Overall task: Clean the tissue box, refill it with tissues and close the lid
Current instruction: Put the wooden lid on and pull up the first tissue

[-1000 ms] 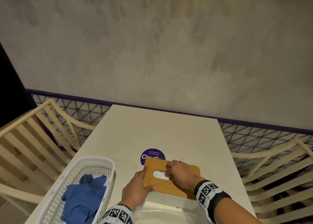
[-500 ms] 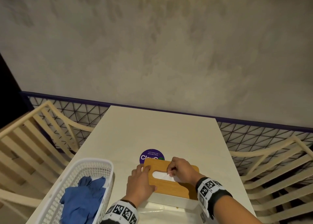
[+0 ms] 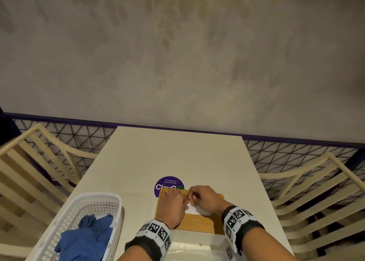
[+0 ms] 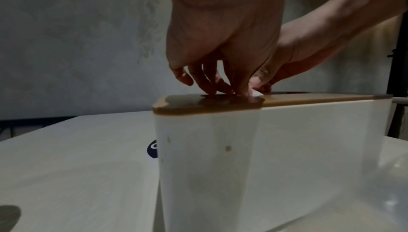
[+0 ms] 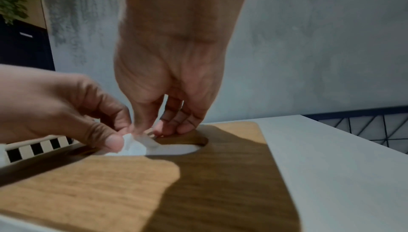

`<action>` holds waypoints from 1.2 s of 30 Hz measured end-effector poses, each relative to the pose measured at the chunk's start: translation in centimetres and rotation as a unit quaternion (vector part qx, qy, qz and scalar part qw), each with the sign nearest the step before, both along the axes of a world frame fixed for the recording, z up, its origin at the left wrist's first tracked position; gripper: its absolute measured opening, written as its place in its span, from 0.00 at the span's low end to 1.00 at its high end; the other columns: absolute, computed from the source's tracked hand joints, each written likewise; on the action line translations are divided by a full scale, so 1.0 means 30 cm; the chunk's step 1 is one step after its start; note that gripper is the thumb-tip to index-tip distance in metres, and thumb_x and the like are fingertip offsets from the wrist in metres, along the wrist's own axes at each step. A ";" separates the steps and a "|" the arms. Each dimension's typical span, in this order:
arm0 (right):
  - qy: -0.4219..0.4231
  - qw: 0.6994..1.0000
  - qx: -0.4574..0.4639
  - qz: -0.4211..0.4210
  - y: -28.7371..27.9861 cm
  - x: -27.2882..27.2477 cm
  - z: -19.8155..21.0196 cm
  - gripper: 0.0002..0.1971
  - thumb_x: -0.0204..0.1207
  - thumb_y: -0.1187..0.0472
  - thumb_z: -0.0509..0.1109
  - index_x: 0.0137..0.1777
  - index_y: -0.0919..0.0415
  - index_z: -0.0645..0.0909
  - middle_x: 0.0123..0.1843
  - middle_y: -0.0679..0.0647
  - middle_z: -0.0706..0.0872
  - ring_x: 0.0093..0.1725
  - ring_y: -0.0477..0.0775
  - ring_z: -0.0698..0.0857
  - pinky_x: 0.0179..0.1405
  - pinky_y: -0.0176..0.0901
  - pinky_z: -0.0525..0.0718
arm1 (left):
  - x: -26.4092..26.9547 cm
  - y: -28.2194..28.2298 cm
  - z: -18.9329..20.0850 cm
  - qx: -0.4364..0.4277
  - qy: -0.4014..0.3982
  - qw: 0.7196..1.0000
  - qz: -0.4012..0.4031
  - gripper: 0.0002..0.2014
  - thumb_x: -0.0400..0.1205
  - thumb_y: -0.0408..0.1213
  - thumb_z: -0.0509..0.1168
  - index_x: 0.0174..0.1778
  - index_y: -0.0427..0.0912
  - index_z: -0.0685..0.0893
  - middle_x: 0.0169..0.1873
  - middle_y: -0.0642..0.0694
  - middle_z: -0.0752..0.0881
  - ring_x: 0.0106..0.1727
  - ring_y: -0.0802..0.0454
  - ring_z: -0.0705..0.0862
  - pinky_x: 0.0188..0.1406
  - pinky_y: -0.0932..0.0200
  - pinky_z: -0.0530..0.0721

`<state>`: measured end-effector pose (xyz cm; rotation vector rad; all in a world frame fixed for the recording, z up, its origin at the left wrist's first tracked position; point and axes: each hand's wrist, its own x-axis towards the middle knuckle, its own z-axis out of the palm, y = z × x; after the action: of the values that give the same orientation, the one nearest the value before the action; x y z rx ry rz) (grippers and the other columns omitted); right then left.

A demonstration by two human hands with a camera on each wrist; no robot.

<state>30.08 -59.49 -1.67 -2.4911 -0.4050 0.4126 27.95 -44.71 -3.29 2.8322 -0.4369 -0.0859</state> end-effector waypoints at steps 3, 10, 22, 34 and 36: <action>0.016 1.000 -0.023 0.000 -0.003 -0.016 -0.003 0.20 0.66 0.64 0.78 0.28 0.49 0.68 0.32 0.42 0.71 0.37 0.49 0.72 0.31 0.34 0.67 | 0.013 0.002 0.008 0.004 0.008 1.000 -0.011 0.10 0.82 0.39 0.59 0.51 0.47 0.86 0.57 0.47 0.83 0.63 0.47 0.77 0.67 0.50 0.68; -0.036 0.996 -0.080 -0.020 0.010 -0.035 -0.026 0.15 0.72 0.62 0.74 0.28 0.54 0.74 0.42 0.52 0.75 0.41 0.51 0.75 0.37 0.39 0.71 | 0.040 0.009 0.032 -0.001 0.064 0.998 -0.026 0.11 0.78 0.28 0.58 0.45 0.44 0.85 0.54 0.46 0.84 0.65 0.45 0.77 0.71 0.47 0.65; -0.016 0.989 -0.131 0.073 -0.008 0.022 0.023 0.11 0.71 0.77 0.60 0.43 0.66 0.82 0.33 0.46 0.69 0.42 0.52 0.71 0.30 0.31 0.64 | 0.011 0.036 0.023 -0.080 0.081 0.993 -0.012 0.14 0.74 0.42 0.69 0.30 0.53 0.68 0.39 0.53 0.78 0.45 0.50 0.76 0.53 0.55 0.75; -0.060 0.995 -0.077 -0.034 0.011 -0.081 -0.005 0.05 0.74 0.65 0.70 0.39 0.59 0.78 0.42 0.51 0.74 0.42 0.51 0.73 0.31 0.38 0.66 | 0.044 0.044 0.028 -0.026 0.047 0.998 -0.010 0.14 0.77 0.27 0.57 0.49 0.43 0.86 0.51 0.44 0.87 0.55 0.45 0.82 0.52 0.56 0.76; -0.046 0.995 -0.072 -0.043 0.005 -0.072 0.001 0.10 0.76 0.71 0.63 0.37 0.61 0.81 0.42 0.53 0.76 0.42 0.51 0.75 0.33 0.37 0.68 | 0.047 0.045 0.035 -0.010 0.056 0.998 -0.018 0.14 0.77 0.26 0.57 0.51 0.42 0.85 0.54 0.44 0.86 0.58 0.44 0.81 0.60 0.53 0.74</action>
<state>27.93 -59.33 -1.64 -2.6649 -0.3114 0.3034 29.35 -43.35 -2.25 2.7826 -0.4606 -0.2456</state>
